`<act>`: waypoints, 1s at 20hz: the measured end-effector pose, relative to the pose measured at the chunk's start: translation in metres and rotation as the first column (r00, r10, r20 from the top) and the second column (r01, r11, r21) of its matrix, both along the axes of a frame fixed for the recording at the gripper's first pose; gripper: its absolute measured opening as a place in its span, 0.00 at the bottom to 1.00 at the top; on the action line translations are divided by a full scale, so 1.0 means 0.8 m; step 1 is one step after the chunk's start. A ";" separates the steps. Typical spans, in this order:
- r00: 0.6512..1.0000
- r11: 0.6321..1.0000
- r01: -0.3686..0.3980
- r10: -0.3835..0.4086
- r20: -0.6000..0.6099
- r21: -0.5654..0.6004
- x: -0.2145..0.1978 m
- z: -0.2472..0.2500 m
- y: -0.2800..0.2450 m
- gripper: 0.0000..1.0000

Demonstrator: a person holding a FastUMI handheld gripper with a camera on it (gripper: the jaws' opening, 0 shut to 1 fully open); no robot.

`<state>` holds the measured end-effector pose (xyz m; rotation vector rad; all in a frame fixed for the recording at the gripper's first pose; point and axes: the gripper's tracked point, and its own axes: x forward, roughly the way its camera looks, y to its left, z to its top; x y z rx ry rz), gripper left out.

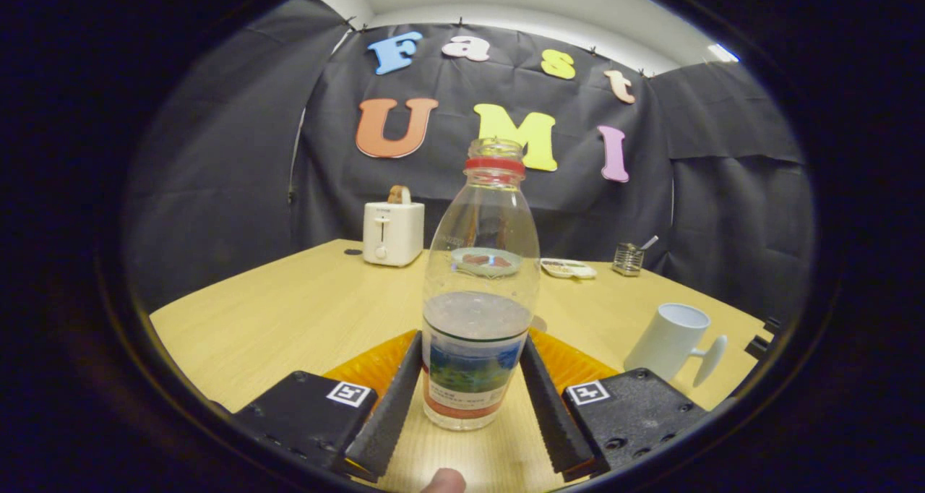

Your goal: Take the bottle from table, then pour the juice into the cup, finally place the bottle on the coaster

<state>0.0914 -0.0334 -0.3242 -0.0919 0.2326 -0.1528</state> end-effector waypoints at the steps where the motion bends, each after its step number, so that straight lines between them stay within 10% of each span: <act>1: 1.000 1.000 -0.005 0.005 -0.006 0.003 0.000 0.001 0.000 0.83; 13: 0.999 0.946 0.020 -0.034 0.036 0.323 0.001 0.087 -0.016 0.76; 20: 0.997 0.748 0.050 -0.077 0.011 0.662 0.009 0.072 -0.028 0.76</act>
